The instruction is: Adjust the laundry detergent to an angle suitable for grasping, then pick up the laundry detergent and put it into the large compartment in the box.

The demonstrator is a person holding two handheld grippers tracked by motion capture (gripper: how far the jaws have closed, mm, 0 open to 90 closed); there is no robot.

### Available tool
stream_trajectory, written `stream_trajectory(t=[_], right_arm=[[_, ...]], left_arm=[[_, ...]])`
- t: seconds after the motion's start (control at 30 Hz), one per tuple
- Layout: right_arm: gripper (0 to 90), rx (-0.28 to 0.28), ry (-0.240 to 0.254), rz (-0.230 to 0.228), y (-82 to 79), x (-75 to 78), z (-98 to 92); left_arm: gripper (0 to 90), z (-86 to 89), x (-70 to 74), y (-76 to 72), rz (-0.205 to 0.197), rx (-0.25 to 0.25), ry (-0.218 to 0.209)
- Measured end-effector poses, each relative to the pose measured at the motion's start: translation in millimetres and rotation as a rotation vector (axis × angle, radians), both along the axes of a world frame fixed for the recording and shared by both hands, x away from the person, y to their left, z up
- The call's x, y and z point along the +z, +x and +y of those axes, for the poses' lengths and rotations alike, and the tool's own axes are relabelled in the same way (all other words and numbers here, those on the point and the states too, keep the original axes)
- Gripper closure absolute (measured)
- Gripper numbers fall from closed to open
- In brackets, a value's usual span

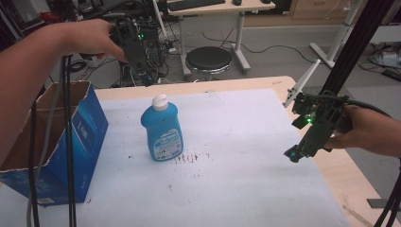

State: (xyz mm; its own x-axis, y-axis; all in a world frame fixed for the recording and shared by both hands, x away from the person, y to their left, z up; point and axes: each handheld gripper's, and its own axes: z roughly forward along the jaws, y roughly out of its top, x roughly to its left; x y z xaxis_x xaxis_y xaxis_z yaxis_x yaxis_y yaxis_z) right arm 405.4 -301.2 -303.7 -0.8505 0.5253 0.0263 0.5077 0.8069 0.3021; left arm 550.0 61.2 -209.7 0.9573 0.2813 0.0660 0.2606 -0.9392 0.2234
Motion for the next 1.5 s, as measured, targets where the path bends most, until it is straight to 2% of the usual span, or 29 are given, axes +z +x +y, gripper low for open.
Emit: stream_trajectory(t=[0.4, 0.77, 1.23, 1.37, 1.5], right_arm=[[1.2, 0.014, 0.019, -0.001, 0.3, 0.8, -0.6], [1.2, 0.035, 0.014, -0.01, 0.1, -0.2, 4.2], [1.2, 0.034, 0.016, -0.007, 0.2, -0.3, 4.3], [1.2, 0.038, 0.016, -0.01, 0.1, -0.7, 4.5], [1.2, 0.041, 0.022, -0.014, 0.9, -1.8, 3.5]], left_arm=[[1.7, -1.5, 6.0, -5.6, -0.014, 0.012, 0.0], [1.6, 2.3, 9.6, -11.7, -0.037, 0.021, 0.007], [1.6, -0.3, 6.4, -12.6, -0.024, 0.023, 0.012], [1.6, -1.0, 7.1, -17.0, -0.016, 0.041, 0.008], [1.7, -3.9, 11.6, -23.7, -0.002, 0.03, -0.01]])
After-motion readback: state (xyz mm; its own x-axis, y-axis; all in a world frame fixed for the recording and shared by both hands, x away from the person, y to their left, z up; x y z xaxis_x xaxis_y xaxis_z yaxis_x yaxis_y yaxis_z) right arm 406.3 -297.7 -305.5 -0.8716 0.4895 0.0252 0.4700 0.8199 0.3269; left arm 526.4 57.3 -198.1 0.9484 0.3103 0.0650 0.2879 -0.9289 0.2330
